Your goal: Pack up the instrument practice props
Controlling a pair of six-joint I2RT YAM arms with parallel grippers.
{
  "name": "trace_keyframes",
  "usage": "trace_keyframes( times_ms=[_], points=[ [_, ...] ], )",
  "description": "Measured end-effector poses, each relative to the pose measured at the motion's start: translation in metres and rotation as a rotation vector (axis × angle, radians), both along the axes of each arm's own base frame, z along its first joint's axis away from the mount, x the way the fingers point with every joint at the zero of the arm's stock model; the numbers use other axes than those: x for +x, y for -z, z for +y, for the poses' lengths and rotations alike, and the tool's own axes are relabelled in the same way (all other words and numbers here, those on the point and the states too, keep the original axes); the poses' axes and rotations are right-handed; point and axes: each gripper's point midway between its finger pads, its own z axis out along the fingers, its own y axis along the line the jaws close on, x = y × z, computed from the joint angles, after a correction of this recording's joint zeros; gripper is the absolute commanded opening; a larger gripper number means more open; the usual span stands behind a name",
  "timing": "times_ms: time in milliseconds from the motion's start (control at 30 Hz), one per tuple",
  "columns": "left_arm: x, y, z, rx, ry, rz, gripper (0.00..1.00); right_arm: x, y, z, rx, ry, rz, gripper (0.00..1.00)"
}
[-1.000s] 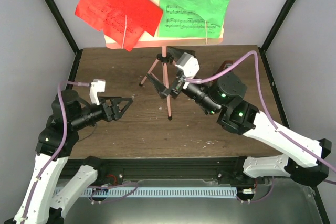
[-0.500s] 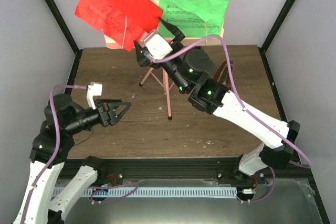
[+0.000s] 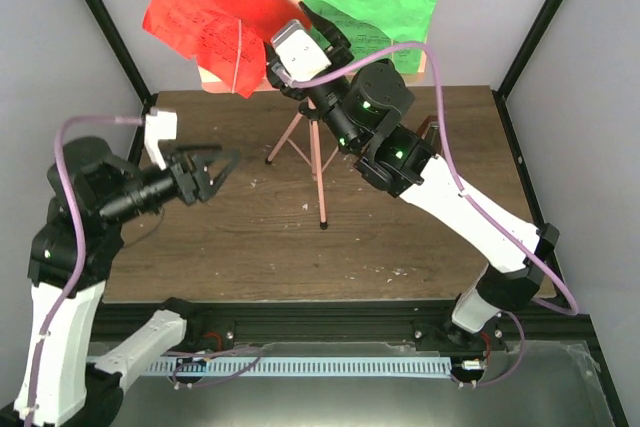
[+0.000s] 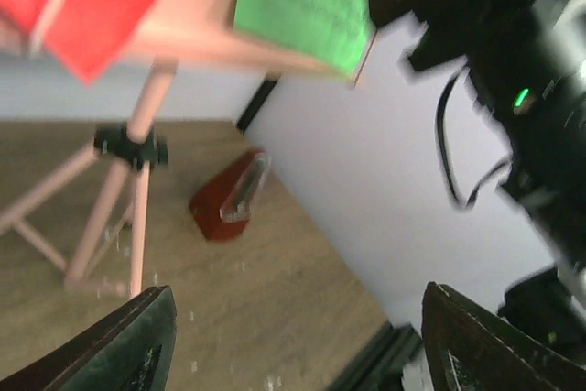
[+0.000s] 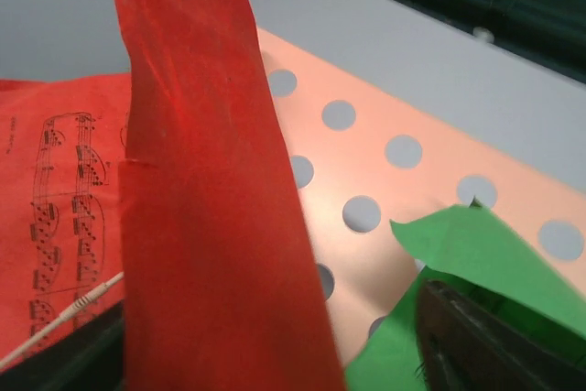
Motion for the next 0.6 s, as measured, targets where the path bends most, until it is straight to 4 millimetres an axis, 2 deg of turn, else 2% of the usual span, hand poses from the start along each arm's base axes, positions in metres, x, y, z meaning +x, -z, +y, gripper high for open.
trace_keyframes(
  times_ms=[167, 333, 467, 600],
  points=[
    [0.038, -0.065, -0.002, 0.002, -0.064, -0.113, 0.60, 0.007, 0.007, 0.001, -0.022, 0.012, 0.013, 0.59],
    [0.079, -0.108, -0.008, -0.026, -0.112, -0.163, 0.55, 0.008, 0.009, 0.002, -0.030, 0.014, 0.017, 0.33],
    [0.114, -0.113, -0.015, -0.039, -0.141, -0.140, 0.52, 0.009, 0.008, 0.001, -0.026, 0.019, 0.018, 0.13],
    [0.142, -0.111, -0.016, -0.050, -0.184, -0.123, 0.46, 0.008, 0.007, 0.000, -0.028, 0.018, 0.021, 0.02]
  ],
)
